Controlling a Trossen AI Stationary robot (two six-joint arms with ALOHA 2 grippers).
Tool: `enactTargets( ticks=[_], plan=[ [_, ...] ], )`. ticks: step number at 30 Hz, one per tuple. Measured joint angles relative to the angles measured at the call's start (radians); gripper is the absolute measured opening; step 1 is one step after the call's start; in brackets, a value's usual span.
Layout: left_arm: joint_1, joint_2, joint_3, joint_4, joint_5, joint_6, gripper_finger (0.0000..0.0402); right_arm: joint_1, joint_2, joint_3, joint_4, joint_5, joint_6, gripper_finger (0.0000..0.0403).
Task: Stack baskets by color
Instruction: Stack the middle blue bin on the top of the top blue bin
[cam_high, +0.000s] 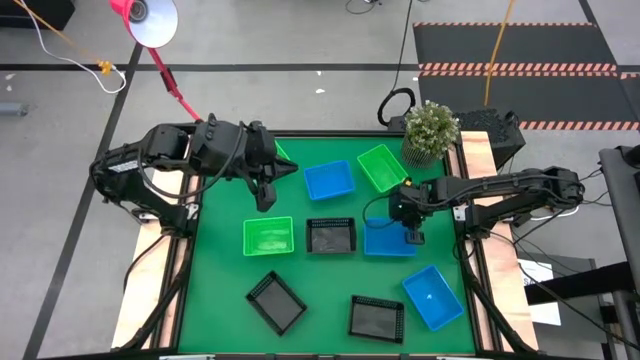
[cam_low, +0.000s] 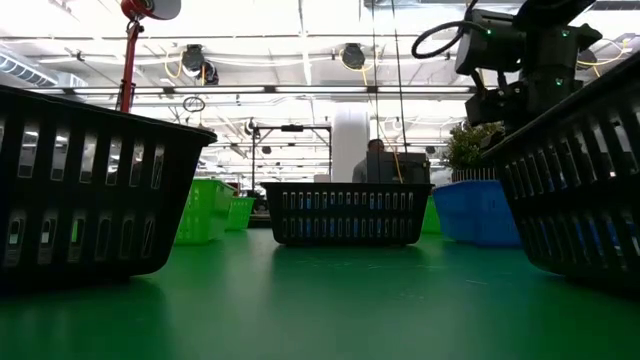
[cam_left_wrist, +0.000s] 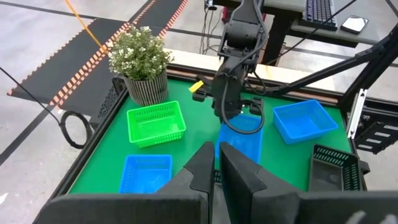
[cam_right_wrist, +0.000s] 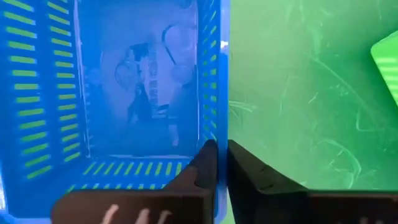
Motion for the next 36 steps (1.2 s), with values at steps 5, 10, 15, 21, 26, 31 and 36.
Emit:
enactTargets(
  ticks=[5,10,15,21,26,31,36],
  plan=[
    [0.000,0.000,0.000,0.000,0.000,0.000,0.0028,0.000,0.000,0.060,-0.027,0.001,0.016,0.0013],
    [0.000,0.000,0.000,0.000,0.000,0.009,0.0028,0.000,0.000,0.157,-0.090,0.005,-0.013,0.0009],
    [0.000,0.000,0.000,0.000,0.000,0.020,0.0028,0.000,0.000,0.248,-0.147,0.004,-0.013,0.0010],
    [0.000,0.000,0.000,0.000,0.000,0.039,0.0028,0.000,0.000,0.355,-0.204,0.005,-0.014,0.0008],
    [0.000,-0.001,-0.013,0.005,-0.001,0.045,0.0028,-0.001,0.000,0.433,-0.216,0.005,-0.014,0.0010],
    [0.000,0.000,-0.058,0.005,-0.001,0.041,0.0028,-0.002,0.000,0.496,-0.223,0.005,-0.013,0.0010],
    [0.000,0.000,-0.163,0.008,-0.001,0.039,0.0028,-0.002,0.000,0.573,-0.258,0.015,-0.012,0.0010]
  ],
)
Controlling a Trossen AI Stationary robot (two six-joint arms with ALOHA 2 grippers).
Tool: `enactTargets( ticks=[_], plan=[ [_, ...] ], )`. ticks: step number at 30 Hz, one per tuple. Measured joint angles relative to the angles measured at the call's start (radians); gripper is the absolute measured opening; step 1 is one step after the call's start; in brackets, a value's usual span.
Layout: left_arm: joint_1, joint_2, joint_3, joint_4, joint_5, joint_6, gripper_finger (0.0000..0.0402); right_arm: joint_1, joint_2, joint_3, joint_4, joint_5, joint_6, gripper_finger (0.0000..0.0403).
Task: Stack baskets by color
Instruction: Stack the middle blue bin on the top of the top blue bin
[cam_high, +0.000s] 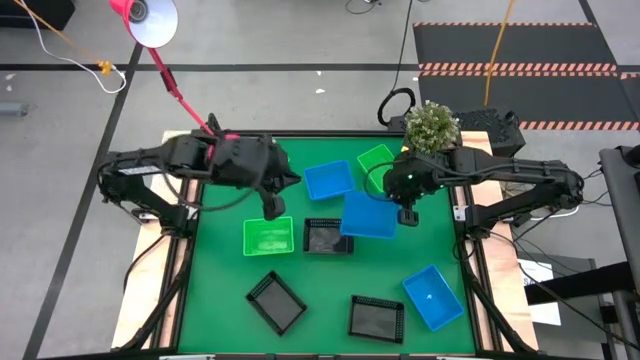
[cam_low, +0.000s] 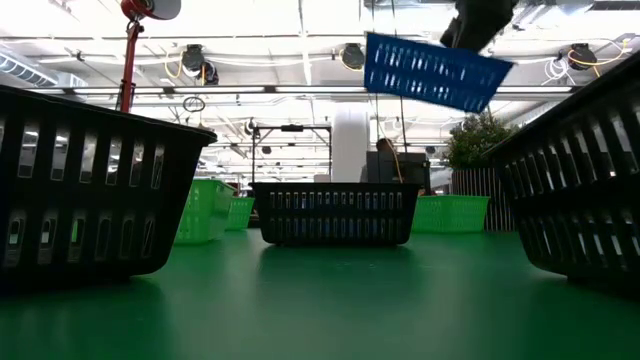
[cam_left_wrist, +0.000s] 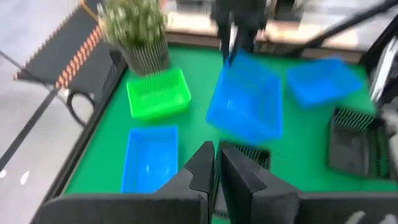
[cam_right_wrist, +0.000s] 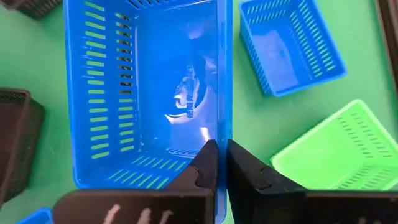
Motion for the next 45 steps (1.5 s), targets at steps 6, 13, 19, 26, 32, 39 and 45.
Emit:
enactTargets(
  ticks=[6,13,19,26,32,39,45],
  plan=[
    [0.001,0.000,-0.209,0.078,0.010,0.021,0.0028,-0.002,0.000,0.120,-0.074,0.095,-0.003,0.0010],
    [0.049,0.000,-0.493,0.361,0.159,0.071,0.0005,-0.040,-0.005,0.221,-0.110,0.148,-0.030,0.0011],
    [0.115,0.001,-0.708,0.610,0.241,0.102,0.0010,-0.087,-0.023,0.260,-0.073,0.148,-0.034,0.0011],
    [0.197,0.001,-0.937,0.902,0.337,0.144,0.0011,-0.133,-0.033,0.260,0.041,0.148,-0.044,0.0011],
    [0.249,0.020,-1.042,0.988,0.362,0.151,0.0005,-0.175,-0.032,0.260,0.129,0.147,-0.060,0.0011],
    [0.262,0.124,-1.035,1.125,0.403,0.243,0.0017,-0.229,-0.032,0.260,0.206,0.144,-0.061,0.0011],
    [0.269,0.193,-1.040,1.203,0.402,0.211,0.0004,-0.255,-0.033,0.260,0.228,0.143,-0.068,0.0011]
  ],
)
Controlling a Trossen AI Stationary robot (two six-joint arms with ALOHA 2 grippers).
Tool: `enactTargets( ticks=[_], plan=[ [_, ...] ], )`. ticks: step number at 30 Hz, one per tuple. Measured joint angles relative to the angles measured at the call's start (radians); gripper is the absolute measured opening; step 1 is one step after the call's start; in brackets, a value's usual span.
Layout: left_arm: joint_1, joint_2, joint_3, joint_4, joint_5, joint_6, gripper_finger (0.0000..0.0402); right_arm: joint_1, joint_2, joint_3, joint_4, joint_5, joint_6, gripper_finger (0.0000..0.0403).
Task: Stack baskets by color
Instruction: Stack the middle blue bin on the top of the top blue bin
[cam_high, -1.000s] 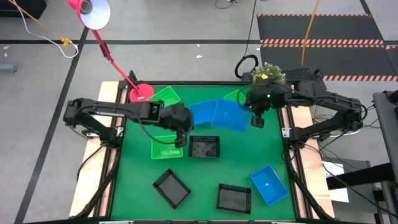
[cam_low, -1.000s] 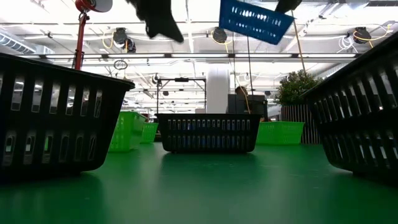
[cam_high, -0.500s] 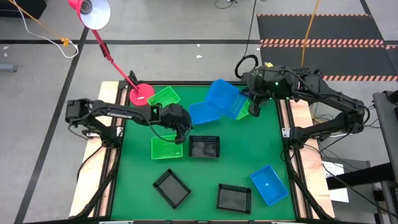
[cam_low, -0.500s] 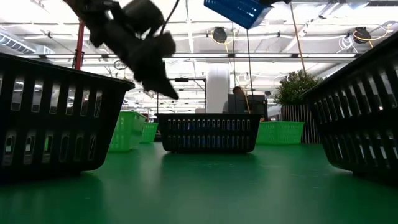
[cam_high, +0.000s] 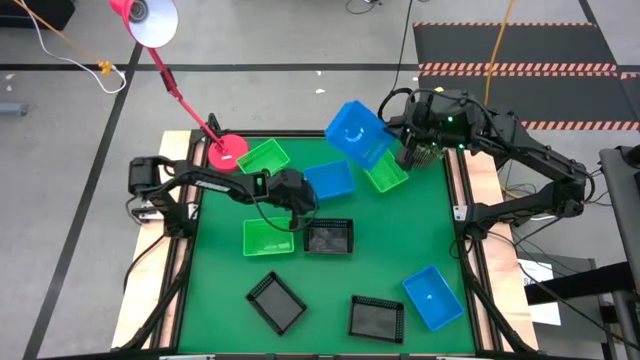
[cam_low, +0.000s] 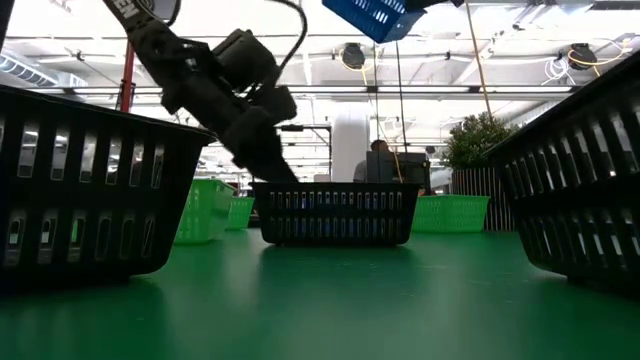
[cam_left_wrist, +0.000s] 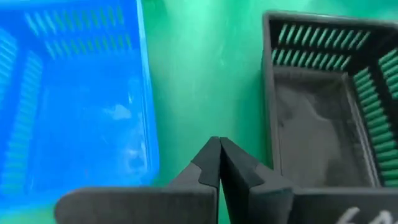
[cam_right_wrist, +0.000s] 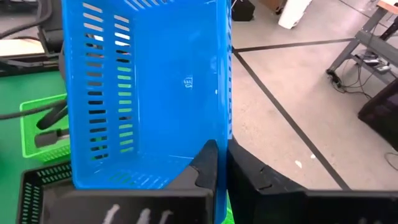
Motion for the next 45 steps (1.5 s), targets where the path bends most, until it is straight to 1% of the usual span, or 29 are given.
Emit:
enactTargets(
  ticks=[2,7,13,17,19,22,26,31,34,38,42,45],
  plan=[
    [0.004,0.016,0.007,0.028,-0.013,-0.019,0.0004,-0.008,0.000,0.000,0.003,-0.001,-0.002,0.0011],
    [0.010,0.014,0.003,-0.006,-0.079,-0.021,0.0015,-0.019,0.000,0.000,0.018,-0.003,-0.008,0.0011],
    [0.036,0.007,0.003,-0.009,-0.086,-0.027,0.0003,-0.033,0.000,0.000,0.047,-0.004,-0.010,0.0011],
    [0.055,0.007,0.003,-0.024,-0.087,-0.027,0.0013,-0.040,0.000,0.000,0.055,-0.031,-0.010,0.0011],
    [0.063,0.007,0.003,-0.052,-0.090,-0.020,0.0015,-0.040,0.001,0.000,0.057,-0.035,-0.010,0.0011],
    [0.079,0.007,0.003,-0.108,-0.104,-0.031,0.0008,-0.040,0.001,0.000,0.061,-0.076,-0.008,0.0011],
    [0.092,-0.009,0.003,-0.153,-0.098,-0.073,0.0006,-0.040,0.013,0.000,0.114,-0.109,0.045,0.0011],
    [0.080,-0.112,0.003,-0.178,-0.078,-0.093,0.0015,-0.045,0.045,0.000,0.206,-0.220,0.090,0.0011],
    [0.071,-0.206,0.003,-0.200,-0.088,-0.129,0.0006,-0.062,0.080,0.000,0.270,-0.303,0.110,0.0011],
    [0.054,-0.337,0.004,-0.265,-0.104,-0.180,0.0007,-0.083,0.123,0.000,0.351,-0.323,0.104,0.0011],
    [0.027,-0.459,0.004,-0.383,-0.143,-0.222,0.0008,-0.117,0.179,0.045,0.341,-0.363,0.043,0.0011],
    [0.002,-0.537,0.004,-0.460,-0.152,-0.248,0.0003,-0.146,0.238,0.110,0.256,-0.397,-0.017,0.0011]
  ],
)
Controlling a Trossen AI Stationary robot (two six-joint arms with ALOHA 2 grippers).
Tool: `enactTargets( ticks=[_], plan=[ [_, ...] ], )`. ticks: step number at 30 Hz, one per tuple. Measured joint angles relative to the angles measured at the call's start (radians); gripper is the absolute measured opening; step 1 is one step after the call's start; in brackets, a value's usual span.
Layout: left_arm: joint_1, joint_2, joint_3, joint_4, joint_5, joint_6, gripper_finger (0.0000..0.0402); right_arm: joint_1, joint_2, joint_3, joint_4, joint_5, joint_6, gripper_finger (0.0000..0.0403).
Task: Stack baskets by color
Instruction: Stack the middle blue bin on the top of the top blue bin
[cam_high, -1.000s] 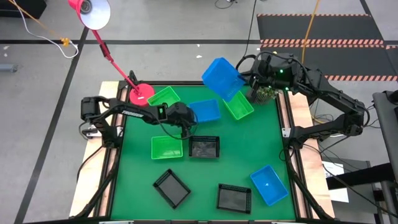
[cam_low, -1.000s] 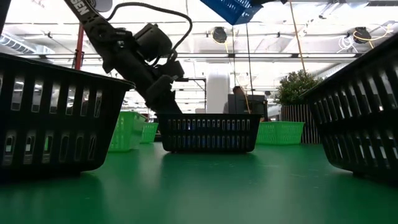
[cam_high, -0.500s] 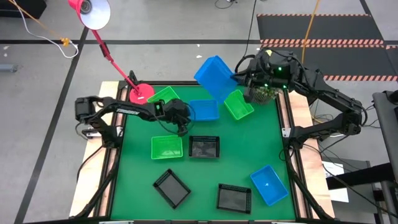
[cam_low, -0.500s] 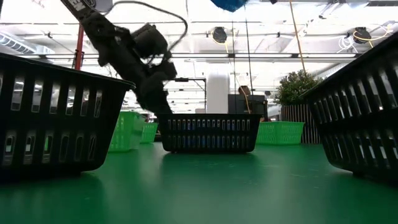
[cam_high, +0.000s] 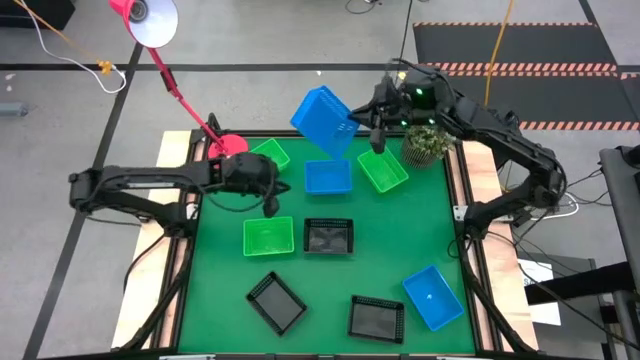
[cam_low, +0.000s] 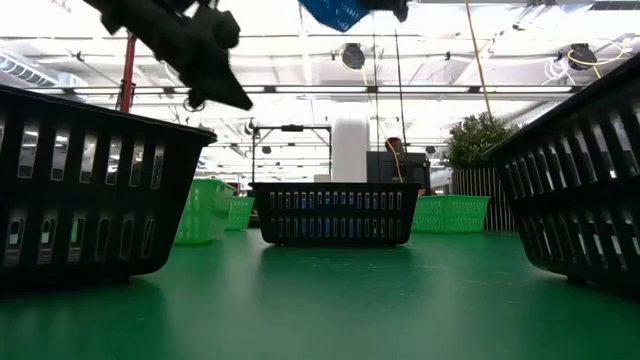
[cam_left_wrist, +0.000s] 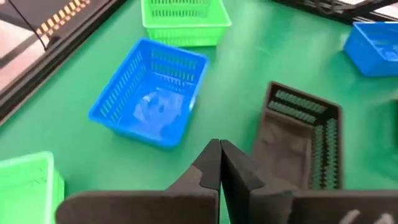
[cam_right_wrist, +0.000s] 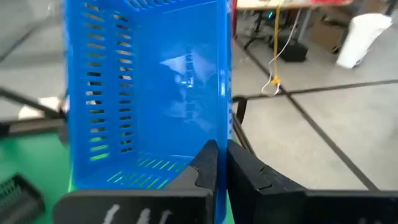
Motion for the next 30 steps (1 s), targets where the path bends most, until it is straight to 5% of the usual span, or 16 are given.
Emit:
enactTargets(
  ticks=[12,30],
  plan=[
    [-0.156,-0.162,0.000,-0.139,-0.081,-0.154,0.0008,-0.077,0.301,0.358,-0.418,-0.081,-0.245,0.0011],
    [-0.258,-0.153,0.000,-0.137,-0.179,-0.219,0.0004,-0.156,0.572,0.376,-0.615,-0.180,-0.419,0.0011]
  ],
)
